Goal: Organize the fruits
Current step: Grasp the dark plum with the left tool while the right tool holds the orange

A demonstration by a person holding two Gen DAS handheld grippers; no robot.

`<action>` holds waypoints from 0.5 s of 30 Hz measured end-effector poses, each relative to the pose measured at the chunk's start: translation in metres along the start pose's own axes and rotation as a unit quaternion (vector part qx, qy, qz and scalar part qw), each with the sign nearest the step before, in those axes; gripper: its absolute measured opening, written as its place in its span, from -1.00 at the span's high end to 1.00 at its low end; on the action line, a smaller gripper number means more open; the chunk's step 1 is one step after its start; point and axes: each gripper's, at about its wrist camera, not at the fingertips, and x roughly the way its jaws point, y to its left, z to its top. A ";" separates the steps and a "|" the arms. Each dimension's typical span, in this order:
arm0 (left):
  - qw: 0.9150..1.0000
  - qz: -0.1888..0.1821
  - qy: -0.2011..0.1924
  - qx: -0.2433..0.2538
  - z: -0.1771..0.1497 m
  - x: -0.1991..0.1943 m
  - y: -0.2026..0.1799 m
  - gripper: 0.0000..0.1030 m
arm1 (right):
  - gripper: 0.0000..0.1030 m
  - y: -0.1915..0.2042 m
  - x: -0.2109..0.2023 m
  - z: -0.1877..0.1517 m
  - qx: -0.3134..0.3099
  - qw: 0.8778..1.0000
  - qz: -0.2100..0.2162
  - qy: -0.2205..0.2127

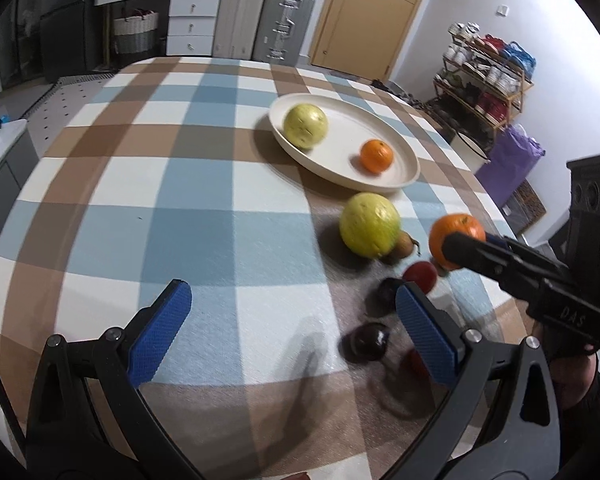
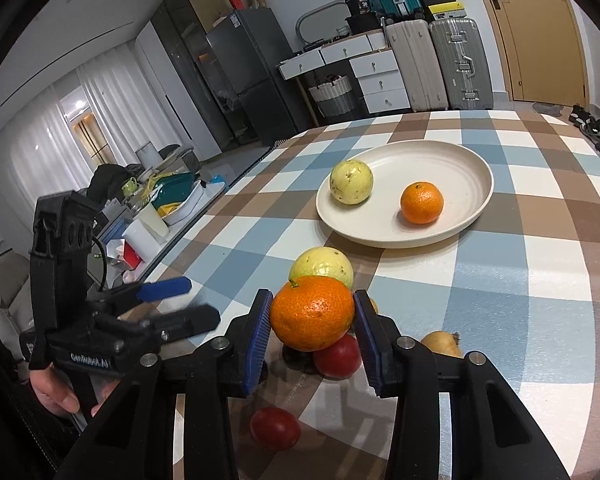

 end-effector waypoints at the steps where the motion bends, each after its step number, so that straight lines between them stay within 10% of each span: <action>1: 1.000 -0.003 0.003 0.002 -0.001 0.001 -0.002 -0.98 | 0.20 0.000 -0.001 0.000 0.001 1.000 0.000 0.000; 15: 0.999 -0.023 0.035 0.032 -0.016 0.017 -0.019 -0.98 | 0.20 -0.009 -0.007 -0.003 0.015 1.000 -0.002 -0.004</action>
